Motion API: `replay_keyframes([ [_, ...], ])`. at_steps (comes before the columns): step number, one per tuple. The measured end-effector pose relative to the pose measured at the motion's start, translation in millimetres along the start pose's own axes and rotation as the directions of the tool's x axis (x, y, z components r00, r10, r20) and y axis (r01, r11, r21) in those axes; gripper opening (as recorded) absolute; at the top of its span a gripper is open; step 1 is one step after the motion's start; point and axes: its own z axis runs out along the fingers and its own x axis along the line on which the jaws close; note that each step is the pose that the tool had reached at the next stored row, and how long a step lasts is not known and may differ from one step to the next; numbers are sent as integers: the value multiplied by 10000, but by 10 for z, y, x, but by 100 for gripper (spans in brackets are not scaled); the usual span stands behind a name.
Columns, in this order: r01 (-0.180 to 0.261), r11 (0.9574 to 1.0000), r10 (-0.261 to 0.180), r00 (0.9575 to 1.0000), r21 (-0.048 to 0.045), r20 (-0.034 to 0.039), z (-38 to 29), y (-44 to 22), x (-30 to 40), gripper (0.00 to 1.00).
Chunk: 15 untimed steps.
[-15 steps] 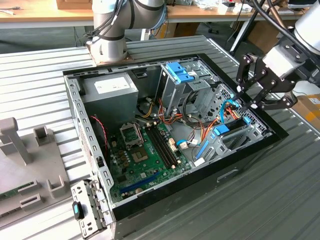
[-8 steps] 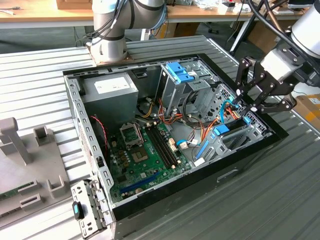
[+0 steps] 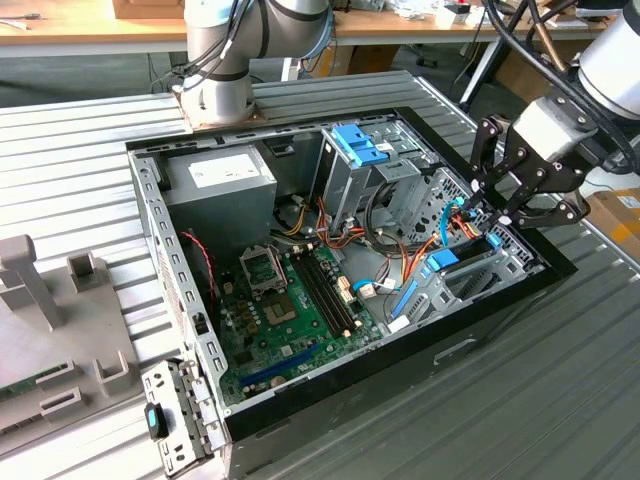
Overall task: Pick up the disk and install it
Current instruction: 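Insert the second disk wire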
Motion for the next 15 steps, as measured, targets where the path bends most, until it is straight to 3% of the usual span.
replay_keyframes([
  [3, -482, 9988, 482, 9988, 75, -10, 0, 0, 0, 36],
  [5, -903, 9958, 903, 9959, 142, -16, 2, 8, -1, 36],
  [8, -1064, 9942, 1064, 9943, 168, -17, 2, 81, -7, 36],
  [9, -1074, 9941, 1072, 9941, 167, 167, 1, 85, -7, 36],
  [13, -1161, 9931, 1158, 9931, 180, 167, 17, 86, 9, 36],
  [15, -1256, 9919, 1252, 9919, 186, 201, 38, 88, 25, 36],
])
